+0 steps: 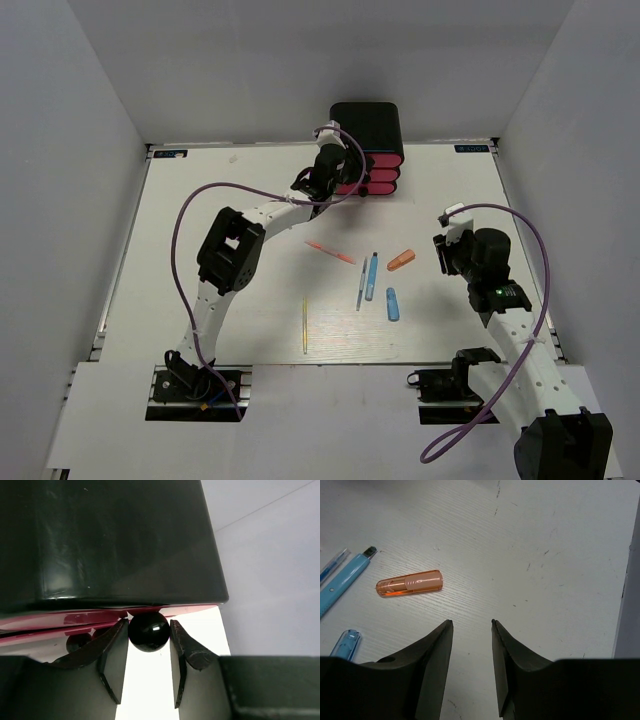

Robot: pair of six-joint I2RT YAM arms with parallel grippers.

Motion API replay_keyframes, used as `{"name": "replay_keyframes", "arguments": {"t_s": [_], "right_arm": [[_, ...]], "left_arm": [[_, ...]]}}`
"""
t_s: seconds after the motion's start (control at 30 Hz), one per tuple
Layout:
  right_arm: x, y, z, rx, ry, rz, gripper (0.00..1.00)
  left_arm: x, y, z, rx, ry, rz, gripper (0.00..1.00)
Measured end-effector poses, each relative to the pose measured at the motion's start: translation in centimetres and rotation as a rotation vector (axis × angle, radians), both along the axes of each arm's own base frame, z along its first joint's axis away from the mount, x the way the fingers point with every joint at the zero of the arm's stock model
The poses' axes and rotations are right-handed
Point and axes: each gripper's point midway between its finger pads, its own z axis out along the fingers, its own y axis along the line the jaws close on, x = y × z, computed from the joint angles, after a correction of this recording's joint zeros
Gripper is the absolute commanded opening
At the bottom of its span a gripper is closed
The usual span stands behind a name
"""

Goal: Sort the stationery into containers
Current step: Open the drawer at the center of the board.

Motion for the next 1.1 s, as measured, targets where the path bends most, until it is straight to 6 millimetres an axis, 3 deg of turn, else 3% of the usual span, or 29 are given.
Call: {"name": "replay_keyframes", "arguments": {"t_s": [0.07,0.23,0.53,0.6,0.63,0.73,0.9,1.1], "right_arm": [[0.0,0.0,0.0,-0.001,0.000,-0.002,0.43],[0.0,-0.1,0.0,-0.002,-0.001,-0.005,0.43],[0.0,-0.2,0.0,-0.004,-0.001,-0.008,0.48],[0.0,-0.2,0.0,-0.004,-0.001,-0.008,0.52],[0.0,-0.2,0.0,-0.004,-0.001,-0.008,0.58],[0.0,-0.1,0.0,-0.003,0.000,-0.008,0.64],[-0.1,0.0,-0.4,-0.003,0.009,0.001,0.66],[-0.4,0.4,-1.3,0.002,0.038,0.026,0.66]], "left_arm": [[0.0,0.0,0.0,0.000,0.001,-0.001,0.25],[-0.9,0.0,-0.3,-0.020,-0.014,-0.014,0.24],[-6.1,0.4,-0.9,-0.006,-0.003,-0.070,0.23],[-6.6,0.2,-1.3,-0.003,-0.002,-0.079,0.27],[-6.7,0.2,-1.3,-0.001,-0.004,-0.081,0.45],[-6.9,0.3,-1.5,0.009,-0.003,-0.084,0.76],[-7.5,0.8,-3.4,0.043,0.048,-0.081,0.80],[-8.6,1.8,-3.2,0.063,0.063,-0.081,0.80]]}}
